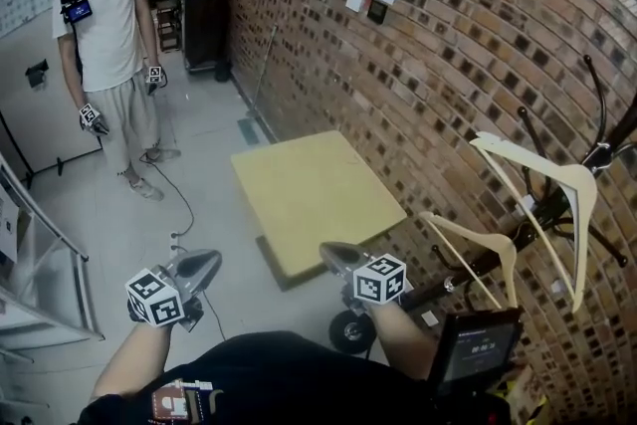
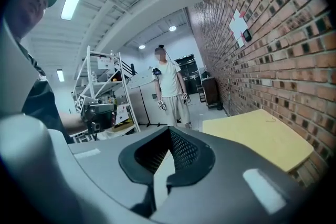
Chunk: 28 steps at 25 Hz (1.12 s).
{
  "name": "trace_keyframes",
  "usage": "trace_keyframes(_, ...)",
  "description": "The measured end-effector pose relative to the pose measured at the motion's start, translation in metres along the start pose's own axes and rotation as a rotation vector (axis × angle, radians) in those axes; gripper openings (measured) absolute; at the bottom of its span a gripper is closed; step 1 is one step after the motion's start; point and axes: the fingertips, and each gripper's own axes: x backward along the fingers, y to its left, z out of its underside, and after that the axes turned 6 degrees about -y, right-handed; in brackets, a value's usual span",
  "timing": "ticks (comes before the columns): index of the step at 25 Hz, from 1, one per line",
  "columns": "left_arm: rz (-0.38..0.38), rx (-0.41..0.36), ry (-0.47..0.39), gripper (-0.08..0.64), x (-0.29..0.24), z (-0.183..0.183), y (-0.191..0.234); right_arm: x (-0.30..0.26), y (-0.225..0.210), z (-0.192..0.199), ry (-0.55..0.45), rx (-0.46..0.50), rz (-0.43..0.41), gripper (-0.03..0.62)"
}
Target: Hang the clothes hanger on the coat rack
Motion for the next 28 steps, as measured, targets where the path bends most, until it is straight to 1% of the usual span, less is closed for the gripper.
trace_keyframes(7,0.001,0.003,0.002,-0.005,-0.005,0.004,-0.003,0.000,0.001,-0.009,-0.015,0.015,0.001,0.012)
trace_keyframes(12,-0.007,0.011,0.002,-0.005,-0.005,0.007,-0.005,0.002,-0.001,0.000,0.005,0.022,-0.005,0.012)
trace_keyframes(17,-0.010,0.012,0.008,-0.005,-0.003,0.009,-0.005,0.010,-0.004,0.012,0.029,0.012,0.012,0.012)
trace_keyframes(23,-0.006,0.008,0.003,-0.005,-0.003,0.005,-0.004,0.015,-0.006,-0.003,0.011,0.035,0.018,0.011)
trace_keyframes(28,0.001,0.010,0.003,-0.005,-0.004,0.006,-0.005,0.017,-0.004,0.004,0.026,0.040,0.019,0.012)
